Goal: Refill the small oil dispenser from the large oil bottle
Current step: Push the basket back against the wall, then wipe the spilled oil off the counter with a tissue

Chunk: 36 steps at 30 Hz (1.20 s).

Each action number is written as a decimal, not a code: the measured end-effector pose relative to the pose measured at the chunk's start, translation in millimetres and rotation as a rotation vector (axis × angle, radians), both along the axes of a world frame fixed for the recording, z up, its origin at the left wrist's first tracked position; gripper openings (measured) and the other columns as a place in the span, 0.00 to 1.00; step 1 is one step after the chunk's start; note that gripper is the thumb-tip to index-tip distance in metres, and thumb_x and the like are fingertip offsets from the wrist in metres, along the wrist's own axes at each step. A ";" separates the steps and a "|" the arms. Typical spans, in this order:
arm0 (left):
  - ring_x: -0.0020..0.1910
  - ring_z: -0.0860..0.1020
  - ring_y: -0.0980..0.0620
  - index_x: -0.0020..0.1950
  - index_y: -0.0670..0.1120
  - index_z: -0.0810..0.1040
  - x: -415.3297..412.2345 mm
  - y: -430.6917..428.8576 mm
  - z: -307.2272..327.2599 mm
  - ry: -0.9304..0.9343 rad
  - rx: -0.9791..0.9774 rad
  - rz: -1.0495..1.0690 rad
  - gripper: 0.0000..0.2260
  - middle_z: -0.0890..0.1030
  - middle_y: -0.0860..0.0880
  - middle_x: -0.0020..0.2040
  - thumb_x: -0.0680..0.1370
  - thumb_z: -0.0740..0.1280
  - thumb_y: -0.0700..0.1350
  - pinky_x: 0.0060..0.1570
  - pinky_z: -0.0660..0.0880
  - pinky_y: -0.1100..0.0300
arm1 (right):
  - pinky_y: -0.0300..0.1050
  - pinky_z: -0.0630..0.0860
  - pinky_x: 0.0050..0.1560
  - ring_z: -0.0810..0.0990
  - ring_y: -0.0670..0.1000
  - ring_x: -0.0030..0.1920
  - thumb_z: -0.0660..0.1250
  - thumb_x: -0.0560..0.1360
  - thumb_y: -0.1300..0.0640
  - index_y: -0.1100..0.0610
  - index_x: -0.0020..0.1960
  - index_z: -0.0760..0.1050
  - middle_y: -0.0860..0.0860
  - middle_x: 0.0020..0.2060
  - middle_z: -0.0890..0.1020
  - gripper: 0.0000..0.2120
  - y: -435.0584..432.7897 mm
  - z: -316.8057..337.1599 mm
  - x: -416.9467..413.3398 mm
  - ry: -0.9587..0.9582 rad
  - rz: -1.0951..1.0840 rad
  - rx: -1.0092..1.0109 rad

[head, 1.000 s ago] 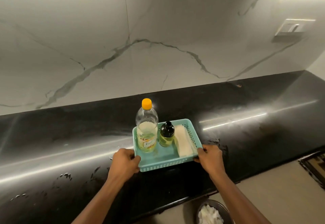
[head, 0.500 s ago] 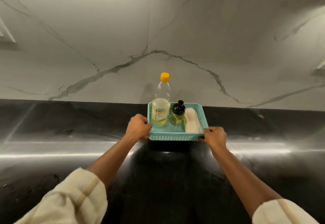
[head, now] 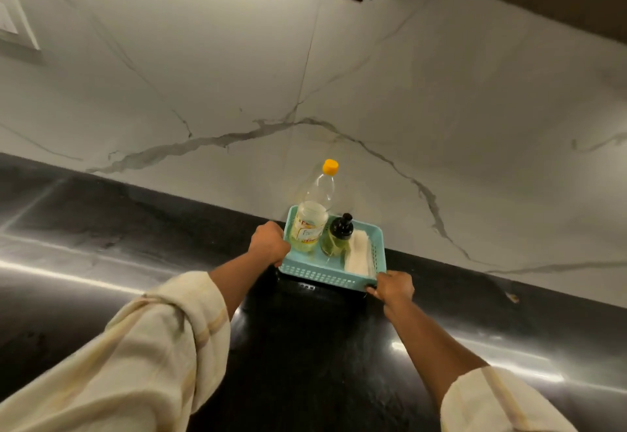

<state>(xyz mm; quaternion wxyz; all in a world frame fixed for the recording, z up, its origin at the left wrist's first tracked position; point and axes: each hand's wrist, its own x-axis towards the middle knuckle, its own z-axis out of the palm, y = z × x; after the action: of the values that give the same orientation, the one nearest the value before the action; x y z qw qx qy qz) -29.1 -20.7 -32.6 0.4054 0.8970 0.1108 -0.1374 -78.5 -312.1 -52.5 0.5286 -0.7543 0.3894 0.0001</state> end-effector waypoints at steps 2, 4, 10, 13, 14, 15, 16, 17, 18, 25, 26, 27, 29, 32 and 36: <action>0.39 0.89 0.42 0.51 0.38 0.82 5.3 -1.2 0.5 0.025 -0.050 0.001 0.02 0.86 0.38 0.47 0.80 0.70 0.35 0.42 0.88 0.47 | 0.48 0.87 0.37 0.89 0.61 0.46 0.68 0.82 0.65 0.67 0.67 0.79 0.64 0.62 0.83 0.14 -5.3 1.2 8.4 0.031 0.025 0.015; 0.42 0.89 0.41 0.55 0.37 0.82 5.4 0.2 2.4 0.063 -0.124 0.022 0.05 0.86 0.37 0.50 0.82 0.70 0.39 0.44 0.88 0.47 | 0.49 0.86 0.35 0.88 0.61 0.47 0.68 0.82 0.65 0.67 0.65 0.79 0.64 0.62 0.83 0.13 -6.7 9.1 12.0 0.105 0.086 -0.076; 0.60 0.83 0.44 0.64 0.43 0.81 -24.1 16.8 14.5 -0.023 -0.211 0.048 0.14 0.84 0.43 0.60 0.82 0.73 0.48 0.63 0.79 0.49 | 0.52 0.83 0.47 0.87 0.64 0.49 0.69 0.77 0.60 0.61 0.50 0.85 0.61 0.46 0.86 0.07 16.2 40.4 24.5 -0.016 0.478 -0.796; 0.70 0.80 0.44 0.76 0.43 0.77 -51.9 34.8 17.4 -0.107 -0.279 0.096 0.24 0.82 0.42 0.71 0.81 0.74 0.49 0.70 0.76 0.50 | 0.53 0.85 0.50 0.87 0.61 0.49 0.77 0.73 0.55 0.60 0.49 0.84 0.59 0.47 0.86 0.09 25.7 33.8 39.2 0.077 0.613 -0.790; 0.69 0.81 0.46 0.75 0.44 0.78 -64.4 41.5 17.4 -0.125 -0.316 0.118 0.23 0.83 0.44 0.70 0.81 0.74 0.49 0.70 0.78 0.48 | 0.51 0.84 0.50 0.87 0.60 0.50 0.79 0.72 0.54 0.60 0.51 0.84 0.58 0.48 0.86 0.12 25.9 29.6 42.5 0.119 0.630 -0.798; 0.68 0.81 0.47 0.73 0.46 0.80 -77.5 49.0 15.6 -0.144 -0.352 0.140 0.21 0.84 0.46 0.68 0.81 0.75 0.50 0.68 0.79 0.45 | 0.50 0.84 0.50 0.87 0.60 0.51 0.80 0.72 0.54 0.60 0.53 0.84 0.57 0.49 0.86 0.14 27.3 25.9 43.9 0.152 0.639 -0.809; 0.67 0.82 0.49 0.71 0.47 0.81 -92.2 55.3 14.2 -0.150 -0.384 0.159 0.20 0.84 0.48 0.66 0.81 0.75 0.50 0.66 0.81 0.43 | 0.50 0.84 0.50 0.87 0.59 0.50 0.79 0.73 0.55 0.60 0.53 0.85 0.57 0.50 0.86 0.13 25.9 22.8 44.8 0.175 0.643 -0.820; 0.65 0.83 0.50 0.70 0.48 0.82 -107.9 61.9 11.3 -0.157 -0.414 0.174 0.18 0.85 0.50 0.65 0.81 0.75 0.50 0.65 0.81 0.42 | 0.51 0.85 0.50 0.87 0.59 0.50 0.77 0.74 0.57 0.60 0.54 0.85 0.58 0.50 0.87 0.10 24.4 18.9 45.7 0.180 0.647 -0.839; 0.64 0.83 0.50 0.68 0.49 0.83 -123.6 69.4 10.1 -0.150 -0.433 0.181 0.16 0.85 0.51 0.63 0.81 0.75 0.50 0.65 0.82 0.42 | 0.51 0.85 0.49 0.87 0.60 0.49 0.74 0.75 0.59 0.60 0.53 0.86 0.58 0.50 0.87 0.08 24.7 15.9 46.7 0.172 0.632 -0.853; 0.60 0.84 0.53 0.62 0.54 0.84 -190.7 109.8 5.3 -0.113 -0.484 0.173 0.10 0.86 0.53 0.61 0.81 0.75 0.46 0.61 0.84 0.44 | 0.51 0.85 0.44 0.86 0.58 0.40 0.70 0.74 0.62 0.61 0.42 0.88 0.58 0.40 0.88 0.08 25.5 52.6 38.6 -0.047 0.429 -0.679; 0.59 0.85 0.51 0.63 0.52 0.84 -194.5 115.0 6.3 -0.112 -0.492 0.197 0.10 0.86 0.51 0.61 0.81 0.75 0.45 0.60 0.84 0.43 | 0.52 0.85 0.46 0.86 0.57 0.41 0.72 0.74 0.61 0.61 0.42 0.88 0.57 0.39 0.88 0.07 29.1 66.7 31.0 -0.097 0.389 -0.624; 0.58 0.86 0.48 0.63 0.50 0.85 -197.8 119.8 6.5 -0.115 -0.511 0.228 0.11 0.87 0.50 0.60 0.81 0.74 0.44 0.59 0.84 0.43 | 0.52 0.85 0.46 0.86 0.56 0.42 0.73 0.74 0.59 0.59 0.43 0.88 0.55 0.38 0.87 0.06 32.6 79.3 22.0 -0.144 0.353 -0.576; 0.58 0.86 0.47 0.64 0.48 0.85 -206.3 129.6 8.1 -0.134 -0.559 0.288 0.11 0.87 0.50 0.58 0.81 0.74 0.43 0.56 0.85 0.46 | 0.50 0.83 0.45 0.86 0.52 0.43 0.73 0.75 0.57 0.53 0.44 0.87 0.48 0.38 0.86 0.04 43.3 102.0 -5.8 -0.223 0.342 -0.496; 0.59 0.86 0.50 0.63 0.51 0.85 -222.2 146.7 6.9 -0.145 -0.605 0.307 0.10 0.88 0.51 0.58 0.82 0.74 0.44 0.53 0.84 0.54 | 0.44 0.81 0.45 0.84 0.45 0.45 0.74 0.78 0.55 0.50 0.47 0.86 0.44 0.44 0.86 0.02 62.0 115.3 -61.2 -0.270 0.412 -0.419; 0.57 0.87 0.49 0.63 0.52 0.84 -248.5 171.1 1.9 -0.106 -0.602 0.287 0.11 0.88 0.47 0.57 0.82 0.72 0.43 0.57 0.84 0.51 | 0.41 0.79 0.52 0.82 0.41 0.50 0.76 0.77 0.54 0.48 0.50 0.85 0.41 0.50 0.83 0.03 111.0 84.0 -145.5 -0.263 0.460 -0.426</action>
<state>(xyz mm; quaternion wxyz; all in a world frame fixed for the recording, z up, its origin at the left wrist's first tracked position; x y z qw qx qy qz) -277.7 150.3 -30.7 0.6725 0.7181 0.1692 -0.0588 -224.0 -201.1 31.5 0.3909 -0.9094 0.1288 -0.0592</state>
